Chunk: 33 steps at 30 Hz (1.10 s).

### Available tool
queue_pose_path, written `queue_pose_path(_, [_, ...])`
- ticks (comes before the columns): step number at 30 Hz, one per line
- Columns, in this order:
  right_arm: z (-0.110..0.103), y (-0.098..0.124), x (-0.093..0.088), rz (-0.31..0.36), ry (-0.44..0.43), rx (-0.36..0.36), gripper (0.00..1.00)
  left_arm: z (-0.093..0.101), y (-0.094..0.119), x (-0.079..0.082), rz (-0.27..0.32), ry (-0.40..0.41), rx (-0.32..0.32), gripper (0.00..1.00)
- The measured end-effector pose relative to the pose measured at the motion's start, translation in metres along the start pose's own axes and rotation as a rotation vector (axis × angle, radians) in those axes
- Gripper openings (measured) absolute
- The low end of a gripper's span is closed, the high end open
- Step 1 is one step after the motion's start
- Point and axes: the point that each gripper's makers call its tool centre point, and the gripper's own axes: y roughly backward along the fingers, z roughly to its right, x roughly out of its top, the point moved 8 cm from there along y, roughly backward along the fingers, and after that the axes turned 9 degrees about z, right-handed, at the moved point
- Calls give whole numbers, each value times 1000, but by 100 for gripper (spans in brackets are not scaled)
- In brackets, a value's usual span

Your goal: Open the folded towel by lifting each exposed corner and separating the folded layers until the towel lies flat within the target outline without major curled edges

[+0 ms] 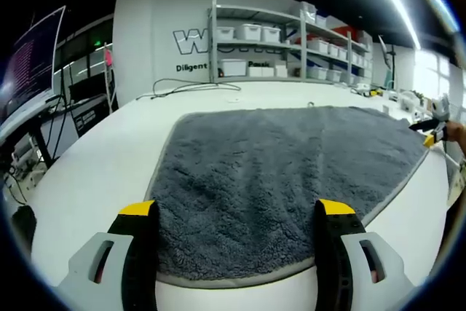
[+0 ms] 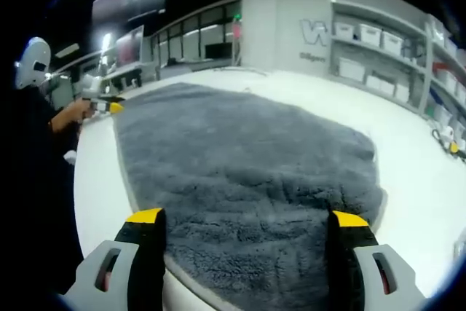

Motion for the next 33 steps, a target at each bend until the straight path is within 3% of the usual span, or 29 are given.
queue_pose_path(15, [14,-8,2,16,26,62,93,6,6,0,-33,4,22,87])
queue_pose_path(26, [21,-8,3,-6,43,106,91,12,12,-3,-27,10,38,86])
queue_pose_path(33, [19,-5,-2,44,46,95,91,14,14,-3,-28,10,39,86])
